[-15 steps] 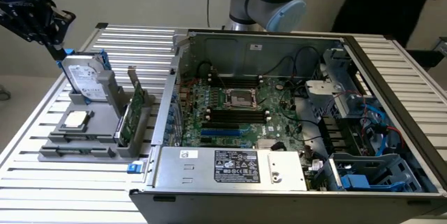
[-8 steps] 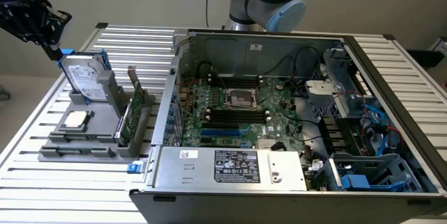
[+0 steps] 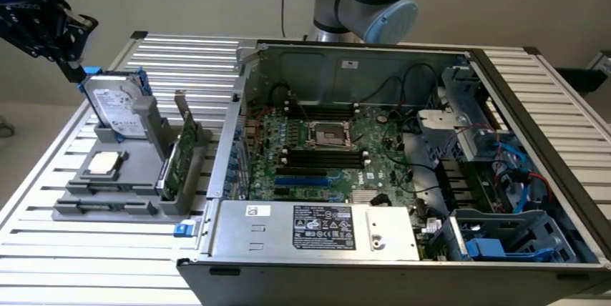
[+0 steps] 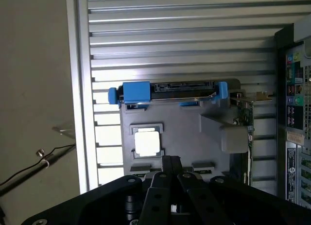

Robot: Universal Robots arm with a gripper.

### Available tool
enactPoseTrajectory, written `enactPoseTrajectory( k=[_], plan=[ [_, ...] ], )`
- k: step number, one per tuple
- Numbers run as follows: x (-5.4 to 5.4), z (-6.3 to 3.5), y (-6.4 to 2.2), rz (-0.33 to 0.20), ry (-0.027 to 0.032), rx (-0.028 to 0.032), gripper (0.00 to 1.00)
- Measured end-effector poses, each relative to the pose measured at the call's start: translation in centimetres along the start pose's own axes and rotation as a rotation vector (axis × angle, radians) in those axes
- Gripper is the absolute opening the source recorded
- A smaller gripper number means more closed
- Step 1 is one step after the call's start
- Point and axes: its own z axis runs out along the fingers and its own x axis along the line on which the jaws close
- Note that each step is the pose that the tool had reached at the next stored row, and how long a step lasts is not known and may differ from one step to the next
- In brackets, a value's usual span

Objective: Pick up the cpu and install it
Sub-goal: 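Pick up the cpu and move it towards the insertion slot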

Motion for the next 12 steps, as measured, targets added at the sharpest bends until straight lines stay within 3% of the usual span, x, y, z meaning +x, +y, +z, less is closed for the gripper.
enactPoseTrajectory(
  k=[2, 5, 6, 8, 11, 12],
  plan=[
    [0.0, 0.0, 0.0, 0.0, 0.0, 0.0, 0.12],
    [0.0, 0.0, 0.0, 0.0, 0.0, 0.0, 0.3],
    [0.0, 0.0, 0.0, 0.0, 0.0001, 0.0, 0.3],
    [0.01, 0.0, 0.0, 0.0, 0.0001, 0.0, 0.42],
    [0.01, 0.0, 0.0, 0.0, 0.0003, 0.0001, 0.47],
    [0.07, 0.03, 0.0, 0.0, 0.0004, 0.0001, 0.54]
  ],
)
